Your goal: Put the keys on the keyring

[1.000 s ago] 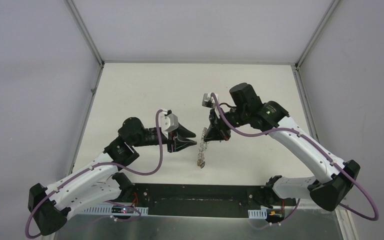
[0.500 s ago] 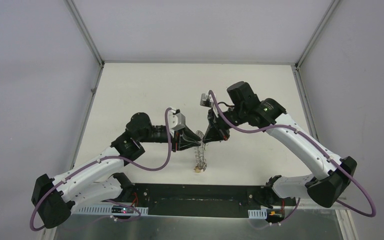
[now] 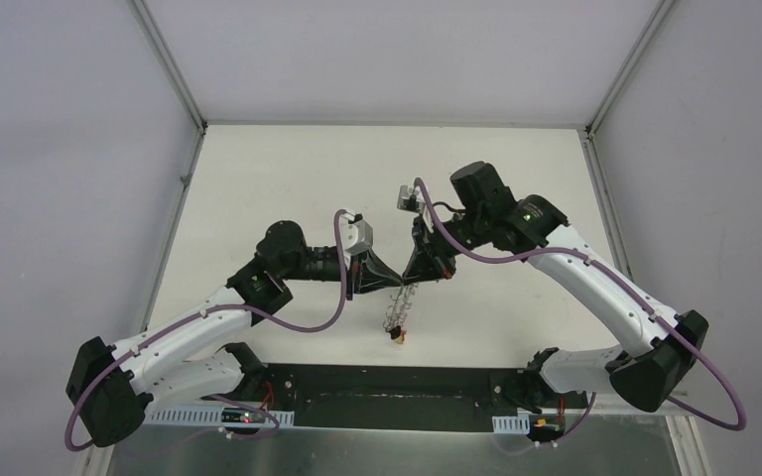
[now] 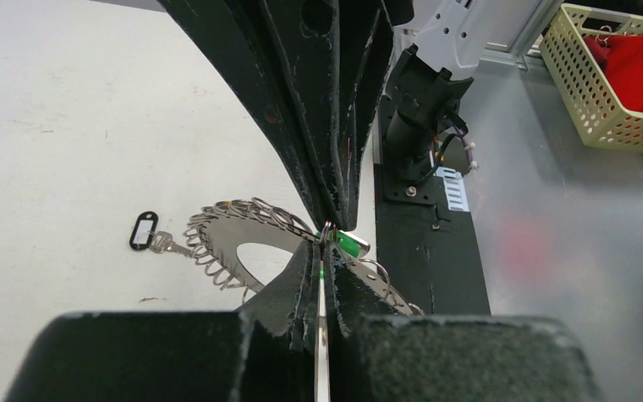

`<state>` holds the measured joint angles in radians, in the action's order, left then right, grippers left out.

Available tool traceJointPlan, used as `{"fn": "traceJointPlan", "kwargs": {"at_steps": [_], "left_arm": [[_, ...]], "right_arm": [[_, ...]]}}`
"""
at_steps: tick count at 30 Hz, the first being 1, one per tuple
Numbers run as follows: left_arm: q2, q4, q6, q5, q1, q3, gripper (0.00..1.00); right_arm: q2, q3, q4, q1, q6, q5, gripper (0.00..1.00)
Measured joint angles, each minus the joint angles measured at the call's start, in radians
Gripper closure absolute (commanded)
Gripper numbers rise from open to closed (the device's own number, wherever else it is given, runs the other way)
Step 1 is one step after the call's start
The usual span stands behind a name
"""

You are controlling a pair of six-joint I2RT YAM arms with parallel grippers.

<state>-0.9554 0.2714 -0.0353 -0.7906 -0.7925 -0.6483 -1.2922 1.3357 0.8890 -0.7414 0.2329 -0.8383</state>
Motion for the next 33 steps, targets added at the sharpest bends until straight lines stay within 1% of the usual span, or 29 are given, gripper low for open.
{"fn": "traceJointPlan", "kwargs": {"at_steps": [2,3,5,7,8,12,18,24,33], "left_arm": [[0.000,0.001,-0.004,0.003,0.000,0.000,1.00],[0.000,0.004,-0.006,0.004,0.000,0.000,1.00],[0.006,0.013,-0.011,0.010,0.000,0.005,1.00],[0.020,0.024,-0.018,0.025,0.000,0.016,1.00],[0.031,0.034,-0.024,0.035,0.000,0.025,1.00],[0.076,0.093,-0.045,0.076,0.000,0.067,1.00],[0.138,0.244,-0.093,0.138,0.000,0.158,1.00],[0.153,0.413,-0.142,0.186,0.000,0.213,1.00],[0.135,0.664,-0.200,0.191,0.000,0.262,1.00]], "right_arm": [[0.000,0.000,0.000,0.000,-0.003,0.001,0.74],[0.000,0.000,-0.004,0.000,-0.006,0.003,0.65],[0.003,-0.003,-0.029,0.000,-0.017,0.006,0.50],[0.018,-0.022,-0.075,0.000,-0.034,0.013,0.41],[0.029,-0.034,-0.096,0.000,-0.043,0.017,0.38],[0.120,-0.124,-0.218,0.005,-0.085,0.039,0.38],[0.247,-0.212,-0.348,0.012,-0.107,0.045,0.40],[0.311,-0.268,-0.453,0.013,-0.111,0.045,0.46],[0.340,-0.335,-0.625,0.013,-0.165,0.021,0.60]]}}
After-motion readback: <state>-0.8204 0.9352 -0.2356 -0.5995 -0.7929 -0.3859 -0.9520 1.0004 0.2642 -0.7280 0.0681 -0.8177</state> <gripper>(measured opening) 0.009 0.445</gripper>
